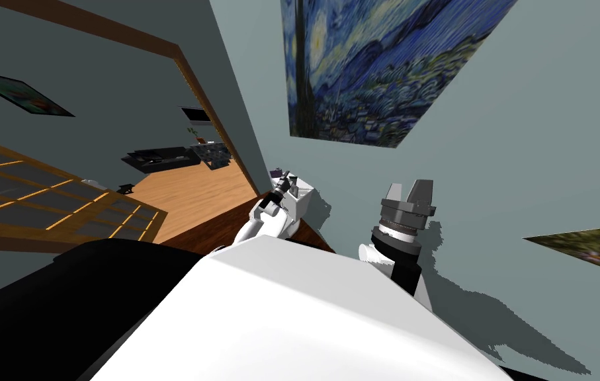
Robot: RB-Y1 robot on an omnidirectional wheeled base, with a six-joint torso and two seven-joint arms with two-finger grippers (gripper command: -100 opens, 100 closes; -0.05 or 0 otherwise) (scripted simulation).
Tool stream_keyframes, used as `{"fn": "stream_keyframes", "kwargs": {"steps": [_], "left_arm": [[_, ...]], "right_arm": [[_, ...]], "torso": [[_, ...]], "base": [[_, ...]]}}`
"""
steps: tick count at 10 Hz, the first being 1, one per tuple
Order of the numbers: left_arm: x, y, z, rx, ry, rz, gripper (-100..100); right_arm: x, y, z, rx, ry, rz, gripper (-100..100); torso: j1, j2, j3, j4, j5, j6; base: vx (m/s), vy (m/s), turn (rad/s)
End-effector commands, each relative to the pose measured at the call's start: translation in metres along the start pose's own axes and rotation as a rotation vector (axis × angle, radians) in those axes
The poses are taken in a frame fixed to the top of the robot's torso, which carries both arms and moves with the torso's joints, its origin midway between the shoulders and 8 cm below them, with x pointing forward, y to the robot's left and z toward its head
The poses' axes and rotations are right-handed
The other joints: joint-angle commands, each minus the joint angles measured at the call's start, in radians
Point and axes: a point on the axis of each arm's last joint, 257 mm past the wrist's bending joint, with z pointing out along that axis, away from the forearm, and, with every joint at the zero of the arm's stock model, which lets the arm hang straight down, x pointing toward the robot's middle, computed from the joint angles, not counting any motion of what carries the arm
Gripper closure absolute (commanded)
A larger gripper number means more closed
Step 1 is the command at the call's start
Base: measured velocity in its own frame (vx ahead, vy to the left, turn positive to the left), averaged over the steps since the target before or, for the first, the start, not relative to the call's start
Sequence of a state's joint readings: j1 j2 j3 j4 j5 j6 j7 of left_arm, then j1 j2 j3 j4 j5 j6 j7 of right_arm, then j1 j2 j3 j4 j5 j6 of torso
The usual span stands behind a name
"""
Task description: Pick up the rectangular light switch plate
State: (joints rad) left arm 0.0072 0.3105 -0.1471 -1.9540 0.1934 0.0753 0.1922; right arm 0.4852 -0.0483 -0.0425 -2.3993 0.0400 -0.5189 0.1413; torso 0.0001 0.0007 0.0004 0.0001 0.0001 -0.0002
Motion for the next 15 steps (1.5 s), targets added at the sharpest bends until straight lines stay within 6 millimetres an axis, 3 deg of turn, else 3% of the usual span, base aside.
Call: {"fn": "stream_keyframes", "kwargs": {"steps": [1,9,11,15], "left_arm": [[0.0,0.0,0.0,0.0,0.0,0.0,-100],[0.025,-0.016,0.019,-0.072,0.082,-0.149,-100],[0.04,-0.028,0.024,-0.099,0.13,-0.205,-100],[0.06,-0.033,0.027,-0.166,0.186,-0.272,-100]], "right_arm": [[0.0,0.0,0.0,0.0,0.0,0.0,0],[0.0,0.0,0.0,0.0,0.0,0.0,0],[0.0,0.0,0.0,0.0,0.0,0.0,0],[0.0,0.0,0.0,0.0,0.0,0.0,0]], "torso": [[0.0,0.0,0.0,0.0,0.0,0.0],[0.0,-0.002,-0.001,0.0,0.0,0.0],[-0.001,-0.002,-0.001,0.0,0.0,0.0],[0.0,0.0,0.0,0.0,0.0,0.0]], "base": [[-0.007,0.007,-0.023],[0.01,-0.001,-0.044],[0.023,-0.003,-0.08],[0.009,0.004,-0.059]]}}
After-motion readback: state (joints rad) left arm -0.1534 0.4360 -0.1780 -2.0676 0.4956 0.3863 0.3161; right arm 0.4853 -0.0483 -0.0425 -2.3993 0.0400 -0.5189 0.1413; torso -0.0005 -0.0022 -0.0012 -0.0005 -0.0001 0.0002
